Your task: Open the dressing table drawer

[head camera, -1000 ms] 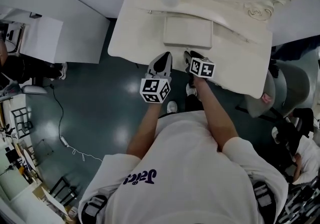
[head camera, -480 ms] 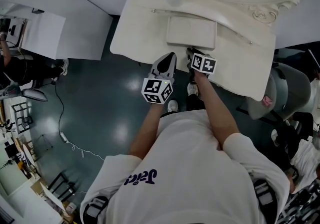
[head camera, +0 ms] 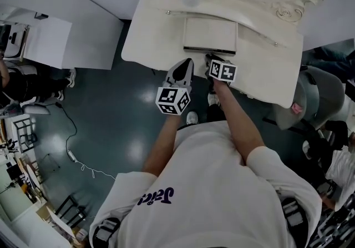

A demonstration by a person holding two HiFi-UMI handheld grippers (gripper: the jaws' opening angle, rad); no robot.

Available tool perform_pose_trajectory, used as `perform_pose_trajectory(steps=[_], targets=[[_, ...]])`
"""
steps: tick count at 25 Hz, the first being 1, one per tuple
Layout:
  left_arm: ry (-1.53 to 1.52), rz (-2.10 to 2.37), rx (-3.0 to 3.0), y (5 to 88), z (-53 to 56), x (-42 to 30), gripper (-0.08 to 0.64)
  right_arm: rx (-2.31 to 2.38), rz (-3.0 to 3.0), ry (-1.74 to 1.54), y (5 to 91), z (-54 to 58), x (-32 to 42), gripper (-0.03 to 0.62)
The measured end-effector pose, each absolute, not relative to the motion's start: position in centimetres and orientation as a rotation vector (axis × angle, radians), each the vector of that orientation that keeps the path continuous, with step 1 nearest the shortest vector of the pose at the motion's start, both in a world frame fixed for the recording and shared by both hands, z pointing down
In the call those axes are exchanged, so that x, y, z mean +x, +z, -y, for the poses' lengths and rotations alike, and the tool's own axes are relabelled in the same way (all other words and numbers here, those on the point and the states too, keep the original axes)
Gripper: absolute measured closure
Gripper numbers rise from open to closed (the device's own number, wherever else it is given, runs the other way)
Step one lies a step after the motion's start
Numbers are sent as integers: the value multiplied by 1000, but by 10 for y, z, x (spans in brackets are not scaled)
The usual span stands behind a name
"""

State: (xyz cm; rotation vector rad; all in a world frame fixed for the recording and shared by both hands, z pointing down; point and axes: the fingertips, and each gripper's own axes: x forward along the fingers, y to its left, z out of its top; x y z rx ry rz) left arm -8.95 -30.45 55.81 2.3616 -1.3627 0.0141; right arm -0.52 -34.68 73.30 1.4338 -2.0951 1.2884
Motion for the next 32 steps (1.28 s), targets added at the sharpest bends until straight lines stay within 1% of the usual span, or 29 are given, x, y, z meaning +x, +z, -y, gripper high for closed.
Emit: perform_pose_trajectory(steps=[32], targets=[[-1, 1273, 2390, 558, 257, -89, 545, 1433, 2073, 1236, 735, 274, -13, 528]])
